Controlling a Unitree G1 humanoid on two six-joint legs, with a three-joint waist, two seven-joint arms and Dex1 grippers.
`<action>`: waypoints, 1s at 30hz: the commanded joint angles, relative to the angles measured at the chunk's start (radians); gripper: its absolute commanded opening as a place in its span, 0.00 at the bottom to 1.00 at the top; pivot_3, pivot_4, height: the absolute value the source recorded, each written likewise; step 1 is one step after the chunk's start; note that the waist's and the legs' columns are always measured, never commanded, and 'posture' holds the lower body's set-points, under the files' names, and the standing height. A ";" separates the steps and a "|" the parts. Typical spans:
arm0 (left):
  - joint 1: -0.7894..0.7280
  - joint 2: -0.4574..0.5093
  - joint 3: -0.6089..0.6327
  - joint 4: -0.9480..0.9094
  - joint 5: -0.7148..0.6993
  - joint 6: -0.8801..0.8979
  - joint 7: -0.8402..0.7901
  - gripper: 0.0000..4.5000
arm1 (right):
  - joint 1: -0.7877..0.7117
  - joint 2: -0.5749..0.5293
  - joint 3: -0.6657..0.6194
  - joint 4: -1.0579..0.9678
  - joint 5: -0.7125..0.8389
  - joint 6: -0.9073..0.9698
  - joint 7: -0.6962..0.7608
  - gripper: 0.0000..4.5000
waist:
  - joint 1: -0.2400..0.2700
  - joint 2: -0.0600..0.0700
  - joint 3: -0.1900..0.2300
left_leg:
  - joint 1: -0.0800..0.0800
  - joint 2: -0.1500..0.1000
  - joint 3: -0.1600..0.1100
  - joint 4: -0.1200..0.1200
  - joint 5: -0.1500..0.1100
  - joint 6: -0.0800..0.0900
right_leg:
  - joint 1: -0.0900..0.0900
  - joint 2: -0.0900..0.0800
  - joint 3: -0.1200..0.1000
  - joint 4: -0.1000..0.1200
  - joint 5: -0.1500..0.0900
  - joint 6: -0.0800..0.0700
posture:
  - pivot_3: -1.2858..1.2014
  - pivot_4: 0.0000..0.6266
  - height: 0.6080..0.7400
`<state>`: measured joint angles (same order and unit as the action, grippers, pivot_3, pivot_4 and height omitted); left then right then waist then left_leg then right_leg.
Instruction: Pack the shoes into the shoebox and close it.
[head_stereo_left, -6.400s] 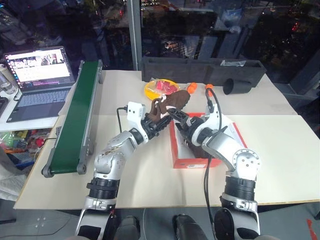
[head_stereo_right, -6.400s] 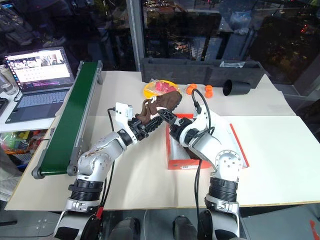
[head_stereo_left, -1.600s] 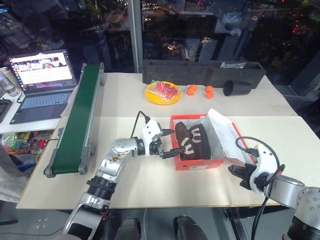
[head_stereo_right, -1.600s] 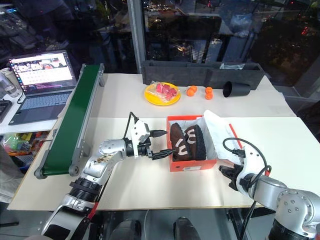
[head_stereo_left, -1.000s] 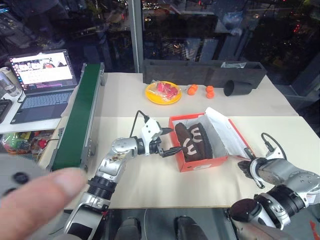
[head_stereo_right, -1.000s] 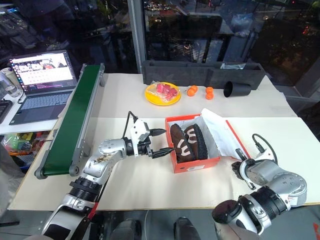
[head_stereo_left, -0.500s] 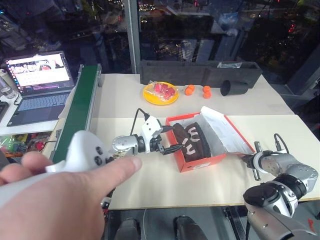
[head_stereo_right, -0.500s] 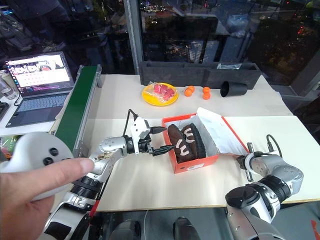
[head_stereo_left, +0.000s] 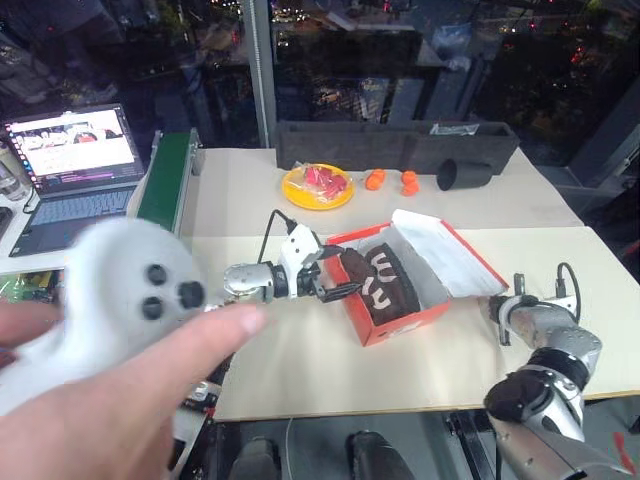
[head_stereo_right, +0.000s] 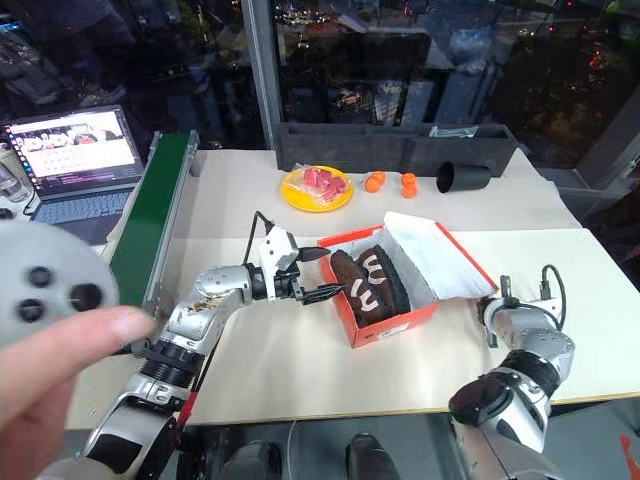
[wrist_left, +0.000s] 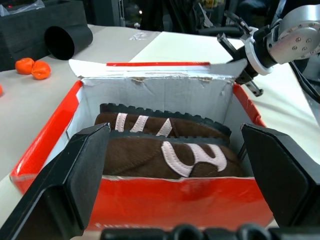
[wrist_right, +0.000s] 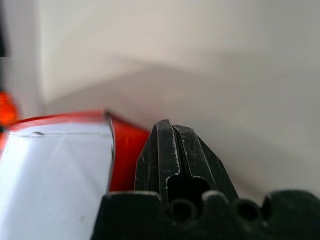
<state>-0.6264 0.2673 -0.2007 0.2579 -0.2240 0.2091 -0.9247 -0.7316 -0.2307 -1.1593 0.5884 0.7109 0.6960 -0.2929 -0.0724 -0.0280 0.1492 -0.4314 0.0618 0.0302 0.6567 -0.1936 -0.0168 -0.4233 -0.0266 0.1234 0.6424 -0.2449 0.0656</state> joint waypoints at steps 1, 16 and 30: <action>-0.027 -0.005 0.005 0.003 0.005 -0.032 -0.010 1.00 | -0.009 0.045 0.056 -0.205 0.104 -0.093 0.097 0.00 | 0.001 0.003 0.002 | 0.000 0.000 0.000 -0.001 0.000 0.000 | 0.000 0.000 0.000 0.000 0.001 -0.001 | 0.52 0.24 0.80; -0.016 -0.009 0.014 -0.029 0.009 -0.007 -0.003 1.00 | 0.317 -0.011 0.733 -0.998 0.321 0.199 0.381 0.00 | 0.000 0.005 0.003 | 0.001 -0.003 -0.001 -0.013 0.000 0.000 | -0.002 -0.002 0.000 -0.001 -0.002 -0.005 | 0.52 0.24 0.80; 0.049 0.023 0.039 -0.171 -0.004 0.094 0.051 1.00 | 0.279 -0.218 1.154 -0.888 0.075 0.397 0.422 0.00 | 0.017 0.003 0.004 | 0.001 -0.004 -0.002 -0.012 0.000 0.000 | -0.002 -0.003 -0.001 -0.001 -0.003 -0.005 | 0.52 0.24 0.80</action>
<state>-0.5714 0.2841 -0.1858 0.1426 -0.2062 0.2900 -0.8876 -0.4074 -0.4579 -0.0113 -0.3206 0.8174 1.1128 0.1084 -0.0555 -0.0249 0.1536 -0.4303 0.0574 0.0282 0.6449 -0.1938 -0.0166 -0.4249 -0.0297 0.1225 0.6416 -0.2476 0.0603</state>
